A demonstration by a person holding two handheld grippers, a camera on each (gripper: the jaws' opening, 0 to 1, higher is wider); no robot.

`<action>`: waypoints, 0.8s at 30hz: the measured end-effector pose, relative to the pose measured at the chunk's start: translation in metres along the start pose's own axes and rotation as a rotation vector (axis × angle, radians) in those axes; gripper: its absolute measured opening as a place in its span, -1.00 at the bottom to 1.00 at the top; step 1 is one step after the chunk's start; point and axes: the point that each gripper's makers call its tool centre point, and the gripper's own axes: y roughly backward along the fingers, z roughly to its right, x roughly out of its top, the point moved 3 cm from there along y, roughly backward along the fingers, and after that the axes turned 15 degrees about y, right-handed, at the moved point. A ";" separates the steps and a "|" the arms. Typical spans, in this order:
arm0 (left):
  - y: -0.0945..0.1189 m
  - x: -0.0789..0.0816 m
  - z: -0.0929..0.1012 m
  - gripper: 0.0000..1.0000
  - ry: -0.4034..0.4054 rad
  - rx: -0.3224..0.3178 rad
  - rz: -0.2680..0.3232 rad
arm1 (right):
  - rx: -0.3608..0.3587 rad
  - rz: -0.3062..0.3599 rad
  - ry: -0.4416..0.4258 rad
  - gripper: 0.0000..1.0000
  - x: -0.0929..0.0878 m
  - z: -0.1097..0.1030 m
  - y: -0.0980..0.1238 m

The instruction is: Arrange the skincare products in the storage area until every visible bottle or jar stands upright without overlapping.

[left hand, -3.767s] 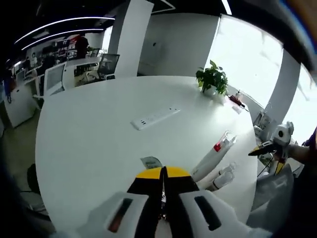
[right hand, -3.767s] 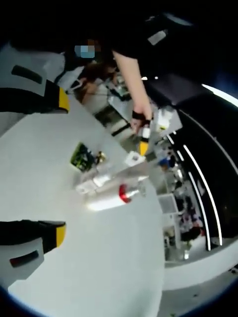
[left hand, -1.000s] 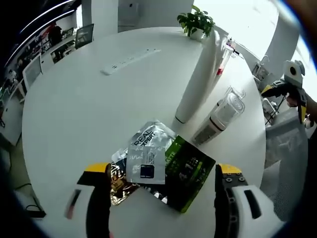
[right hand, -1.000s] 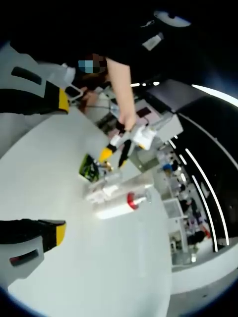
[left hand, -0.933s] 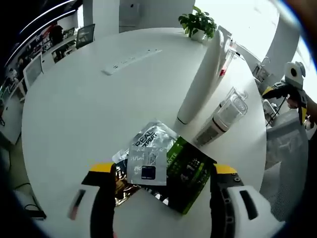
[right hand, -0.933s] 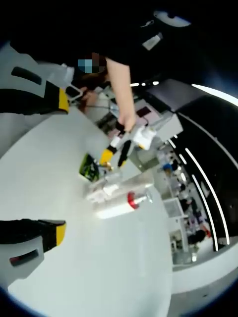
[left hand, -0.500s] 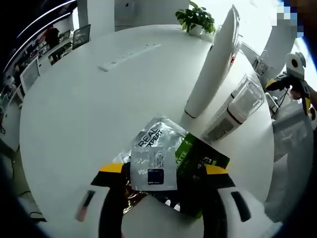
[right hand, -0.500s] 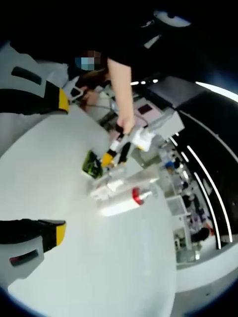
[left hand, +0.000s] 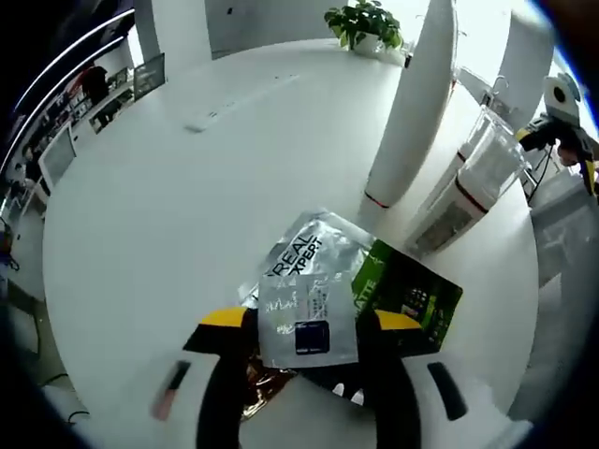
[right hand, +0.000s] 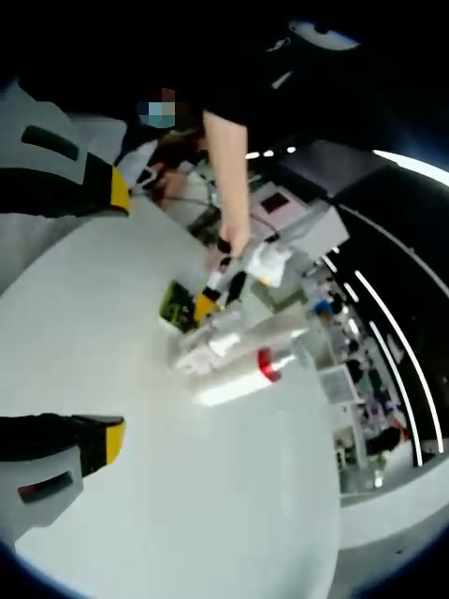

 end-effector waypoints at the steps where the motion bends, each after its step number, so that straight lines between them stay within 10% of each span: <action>1: 0.000 0.000 0.000 0.07 -0.001 0.000 0.002 | 0.000 0.000 -0.001 0.79 0.000 0.000 0.000; 24: 0.001 0.001 0.001 -0.09 0.048 -0.005 0.027 | 0.002 -0.005 -0.001 0.79 -0.001 0.000 -0.001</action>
